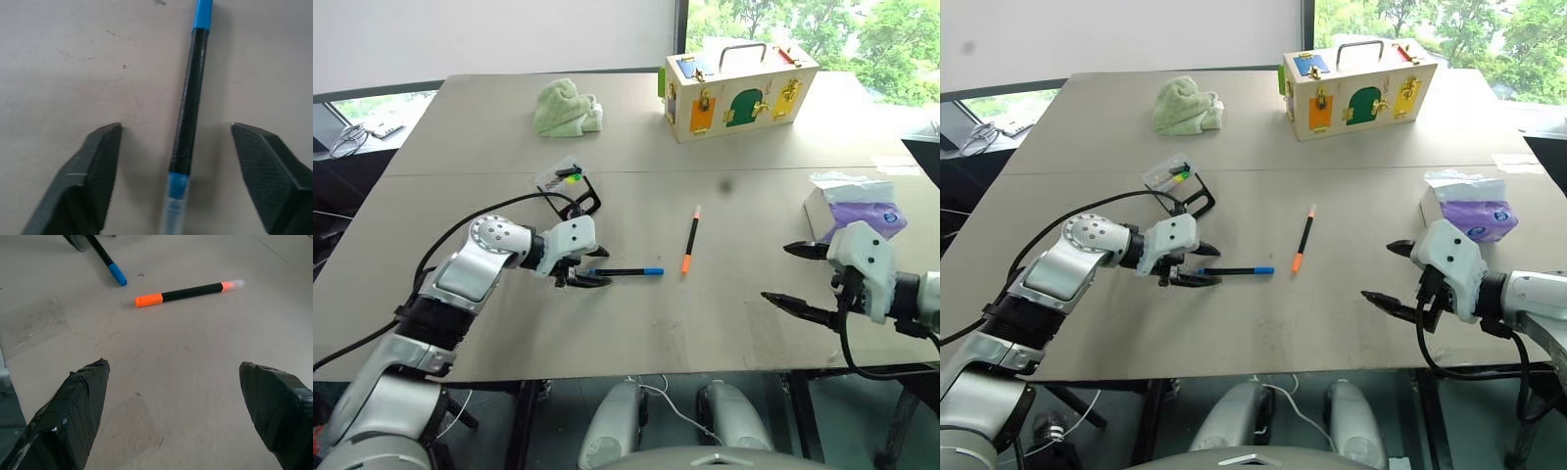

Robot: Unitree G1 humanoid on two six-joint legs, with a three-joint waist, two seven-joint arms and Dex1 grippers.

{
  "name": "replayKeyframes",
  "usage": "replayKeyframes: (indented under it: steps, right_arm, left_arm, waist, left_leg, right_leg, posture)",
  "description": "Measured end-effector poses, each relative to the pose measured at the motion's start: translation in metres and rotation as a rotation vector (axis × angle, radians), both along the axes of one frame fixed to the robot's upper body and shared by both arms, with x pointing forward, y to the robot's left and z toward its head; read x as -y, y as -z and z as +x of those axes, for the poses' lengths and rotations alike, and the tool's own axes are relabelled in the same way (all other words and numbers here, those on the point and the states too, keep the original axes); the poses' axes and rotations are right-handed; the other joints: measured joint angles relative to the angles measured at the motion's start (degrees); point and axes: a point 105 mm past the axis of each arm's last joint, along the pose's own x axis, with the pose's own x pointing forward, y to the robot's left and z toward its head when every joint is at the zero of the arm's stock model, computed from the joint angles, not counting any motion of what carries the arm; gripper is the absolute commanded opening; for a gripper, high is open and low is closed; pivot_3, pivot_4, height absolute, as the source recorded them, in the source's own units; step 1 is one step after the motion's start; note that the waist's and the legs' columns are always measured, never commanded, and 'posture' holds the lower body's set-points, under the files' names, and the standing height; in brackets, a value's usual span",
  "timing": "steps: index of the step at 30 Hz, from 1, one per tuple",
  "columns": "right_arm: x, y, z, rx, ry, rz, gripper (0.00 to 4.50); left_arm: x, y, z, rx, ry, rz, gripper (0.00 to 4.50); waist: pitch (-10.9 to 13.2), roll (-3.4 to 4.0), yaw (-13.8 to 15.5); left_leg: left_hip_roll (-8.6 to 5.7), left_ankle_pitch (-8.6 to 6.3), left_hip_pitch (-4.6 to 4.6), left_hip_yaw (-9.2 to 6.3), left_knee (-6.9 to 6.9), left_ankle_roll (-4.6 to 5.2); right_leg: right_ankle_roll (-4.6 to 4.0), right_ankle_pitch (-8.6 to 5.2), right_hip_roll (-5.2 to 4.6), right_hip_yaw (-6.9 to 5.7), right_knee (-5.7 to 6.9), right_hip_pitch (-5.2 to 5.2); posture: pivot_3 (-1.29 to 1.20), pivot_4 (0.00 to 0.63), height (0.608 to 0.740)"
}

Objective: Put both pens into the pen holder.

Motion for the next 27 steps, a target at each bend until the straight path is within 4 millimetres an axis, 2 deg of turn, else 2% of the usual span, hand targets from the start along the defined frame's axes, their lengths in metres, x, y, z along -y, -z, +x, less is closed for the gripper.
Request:
replayKeyframes:
  steps: [1,4,9,12,20,23,25,27]
  right_arm:
    - [-0.004,0.002,-0.004,-0.006,-0.004,0.017,4.5]
    - [-0.009,0.002,-0.006,-0.002,0.002,0.065,4.5]
    - [-0.026,-0.002,-0.015,-0.014,-0.067,0.178,4.5]
    - [-0.044,-0.011,-0.018,0.003,-0.18,0.232,4.5]
    - [-0.059,-0.027,-0.011,0.044,-0.277,0.308,4.5]
    - [-0.065,-0.028,0.002,-0.042,-0.222,0.423,4.5]
    - [-0.07,-0.02,0.02,-0.16,-0.102,0.519,4.5]
    - [-0.074,-0.012,0.029,-0.212,-0.03,0.548,4.5]
  left_arm:
    - [0.002,0.001,-0.001,0.003,0.022,0.001,1.29]
    - [0.003,0.003,-0.006,0.003,0.042,-0.003,0.04]
    - [-0.001,0.003,-0.013,-0.004,0.016,-0.008,0.04]
    - [-0.005,0.003,-0.021,-0.008,-0.022,-0.018,0.04]
    - [-0.002,0.004,-0.037,-0.027,-0.075,-0.073,0.04]
    - [0.011,-0.018,-0.036,0.028,-0.111,-0.215,0.04]
    - [0.027,-0.053,-0.039,0.115,-0.117,-0.391,0.04]
    - [0.034,-0.067,-0.043,0.157,-0.111,-0.448,0.04]
  waist:
    - [0.0,0.02,0.17]
    - [-0.02,-0.01,0.33]
    - [-0.04,-0.03,-0.28]
    - [-0.03,-0.03,-1.26]
    - [0.0,-0.09,-1.25]
    - [0.05,-0.16,-1.06]
    - [0.03,-0.2,-0.88]
    - [0.03,-0.19,-0.94]
  left_leg:
    - [0.0,0.0,0.0,0.0,0.01,0.0]
    - [0.02,0.0,0.03,-0.03,0.06,0.0]
    - [0.03,0.0,0.05,-0.03,0.07,0.01]
    - [0.03,-0.03,0.06,0.02,0.06,0.05]
    - [0.04,-0.03,0.05,-0.04,0.06,0.05]
    - [0.05,-0.03,-0.01,-0.2,0.11,0.05]
    - [0.01,-0.03,-0.05,-0.28,0.13,0.04]
    - [-0.01,-0.03,-0.04,-0.26,0.11,0.03]
  right_leg:
    - [0.0,0.0,-0.01,0.02,0.01,0.0]
    - [0.0,0.0,-0.01,0.04,0.03,0.04]
    - [0.0,0.0,0.01,0.04,0.02,0.06]
    - [0.01,0.0,0.01,0.04,0.02,0.05]
    - [0.0,0.0,0.0,0.06,0.02,0.05]
    - [-0.01,0.01,-0.05,0.06,0.06,0.04]
    - [-0.02,0.01,-0.11,0.0,0.07,0.04]
    - [-0.02,0.01,-0.13,0.03,0.07,0.04]
  posture:
    - [0.0,0.15,0.74]
    - [0.0,0.15,0.74]
    - [0.0,0.15,0.74]
    - [0.0,0.15,0.74]
    - [0.0,0.15,0.74]
    - [0.0,0.15,0.74]
    - [0.0,0.15,0.74]
    - [0.0,0.15,0.74]
